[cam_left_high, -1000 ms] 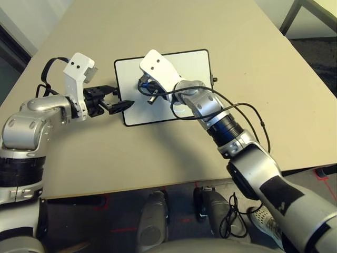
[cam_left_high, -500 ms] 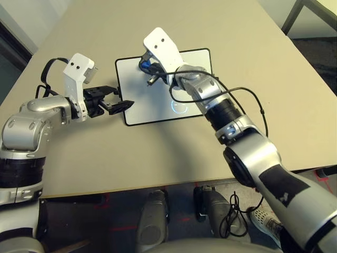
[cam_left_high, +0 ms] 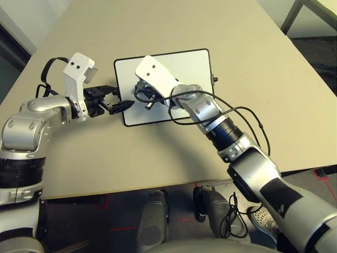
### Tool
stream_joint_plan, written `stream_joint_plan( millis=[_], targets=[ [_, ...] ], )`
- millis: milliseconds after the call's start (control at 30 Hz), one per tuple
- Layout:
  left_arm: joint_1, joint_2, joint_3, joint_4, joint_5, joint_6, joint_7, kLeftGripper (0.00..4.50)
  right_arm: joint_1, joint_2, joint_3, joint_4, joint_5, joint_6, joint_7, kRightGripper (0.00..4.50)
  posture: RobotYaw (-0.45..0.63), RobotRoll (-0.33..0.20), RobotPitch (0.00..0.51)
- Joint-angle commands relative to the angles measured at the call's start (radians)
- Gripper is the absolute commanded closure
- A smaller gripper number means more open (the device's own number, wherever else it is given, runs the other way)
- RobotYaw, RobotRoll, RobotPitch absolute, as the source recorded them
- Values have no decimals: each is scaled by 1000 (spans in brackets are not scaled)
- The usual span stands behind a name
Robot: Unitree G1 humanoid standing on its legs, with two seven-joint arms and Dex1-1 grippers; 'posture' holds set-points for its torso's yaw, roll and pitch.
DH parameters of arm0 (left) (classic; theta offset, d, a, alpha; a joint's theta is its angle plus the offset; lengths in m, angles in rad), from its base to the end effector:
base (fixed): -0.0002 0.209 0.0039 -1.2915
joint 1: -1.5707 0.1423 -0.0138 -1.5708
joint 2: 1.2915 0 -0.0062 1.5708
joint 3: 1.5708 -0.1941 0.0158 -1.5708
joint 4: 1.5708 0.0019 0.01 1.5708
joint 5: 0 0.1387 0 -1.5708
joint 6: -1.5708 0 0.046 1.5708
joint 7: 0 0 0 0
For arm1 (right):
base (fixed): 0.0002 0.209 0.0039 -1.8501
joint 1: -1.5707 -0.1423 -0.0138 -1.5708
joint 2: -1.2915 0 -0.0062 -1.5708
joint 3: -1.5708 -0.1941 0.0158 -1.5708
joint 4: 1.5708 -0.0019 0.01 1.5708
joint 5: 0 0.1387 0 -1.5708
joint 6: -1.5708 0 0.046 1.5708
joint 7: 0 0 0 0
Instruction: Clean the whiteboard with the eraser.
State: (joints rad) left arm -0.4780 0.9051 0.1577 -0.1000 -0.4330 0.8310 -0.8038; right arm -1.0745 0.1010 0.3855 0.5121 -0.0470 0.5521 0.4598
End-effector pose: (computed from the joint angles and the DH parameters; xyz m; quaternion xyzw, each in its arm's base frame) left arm 0.2524 0.2971 0.2213 0.1445 0.1467 -0.2825 0.9369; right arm 0.3225 0.0155 0.1954 -0.2249 0.0391 0.4529 0.8618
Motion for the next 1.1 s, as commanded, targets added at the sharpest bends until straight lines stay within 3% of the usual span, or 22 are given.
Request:
stream_joint_plan(
  millis=[33, 167, 300, 533, 767, 1100],
  targets=[
    [7, 5, 11, -21, -11, 20, 1, 0, -55, 27, -77, 150, 7, -26, -59, 4499, 170, 0, 218],
    [1, 5, 9, -27, -12, 30, 3, 0, -152, 8, -149, 259, 25, -86, -91, 4499, 170, 0, 217],
    [-5, 3, 4, -36, -15, 40, 8, 0, -179, 7, -177, 309, 21, -114, -101, 4499, 164, 0, 218],
    [-14, 0, -3, -41, -17, 50, 14, 0, -87, 51, -113, 229, 0, -62, -58, 4499, 164, 0, 222],
    [-16, 3, -1, -46, -20, 61, 15, 0, 77, 73, 21, 40, -6, 54, -10, 4499, 174, 0, 228],
    [-12, 7, 13, -68, -28, 86, 21, 0, 45, 46, -7, 78, 12, 58, -25, 4499, 178, 0, 226]
  ],
)
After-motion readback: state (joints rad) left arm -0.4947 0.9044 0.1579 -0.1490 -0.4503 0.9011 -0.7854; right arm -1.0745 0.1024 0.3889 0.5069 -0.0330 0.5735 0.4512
